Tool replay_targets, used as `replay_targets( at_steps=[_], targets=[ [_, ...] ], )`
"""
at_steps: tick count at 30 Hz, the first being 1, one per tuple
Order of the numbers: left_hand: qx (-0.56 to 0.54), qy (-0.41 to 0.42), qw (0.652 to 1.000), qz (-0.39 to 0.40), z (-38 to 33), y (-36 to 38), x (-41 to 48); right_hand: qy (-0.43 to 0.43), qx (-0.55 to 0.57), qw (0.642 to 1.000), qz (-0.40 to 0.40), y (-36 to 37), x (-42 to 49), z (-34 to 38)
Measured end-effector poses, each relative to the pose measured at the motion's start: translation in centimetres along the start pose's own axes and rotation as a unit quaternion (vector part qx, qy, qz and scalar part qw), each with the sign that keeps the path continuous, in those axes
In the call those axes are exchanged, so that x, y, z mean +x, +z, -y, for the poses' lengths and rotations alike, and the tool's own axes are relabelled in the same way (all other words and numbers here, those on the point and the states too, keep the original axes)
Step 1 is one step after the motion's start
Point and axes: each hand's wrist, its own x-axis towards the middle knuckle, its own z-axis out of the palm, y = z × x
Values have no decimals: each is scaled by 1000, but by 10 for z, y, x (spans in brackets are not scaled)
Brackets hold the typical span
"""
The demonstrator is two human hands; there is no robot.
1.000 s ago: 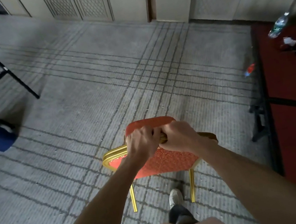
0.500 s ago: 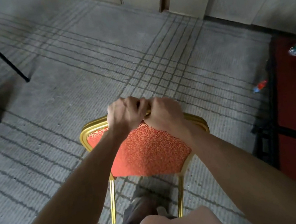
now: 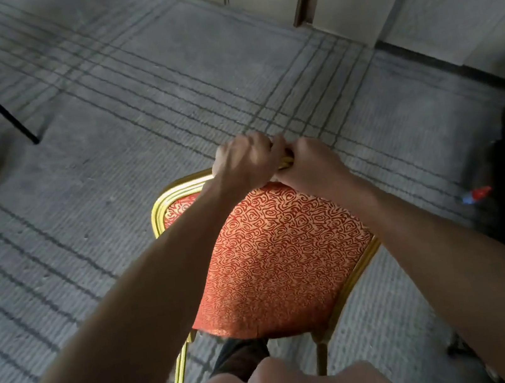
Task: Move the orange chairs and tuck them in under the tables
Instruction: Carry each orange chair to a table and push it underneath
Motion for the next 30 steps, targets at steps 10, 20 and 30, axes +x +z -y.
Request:
replay_targets(
  at_steps=[10,20,30],
  targets=[
    [-48,-51,998,7,63,-24,143,-12,-5,1000,12,-25,159,16],
    [-93,-91,989,-76,109,-70,207,-134,-124,983,-37,-50,256,46],
    [-59,-69,996,9,164,-14,307,-139,-167,972,94,-11,383,3]
  ],
)
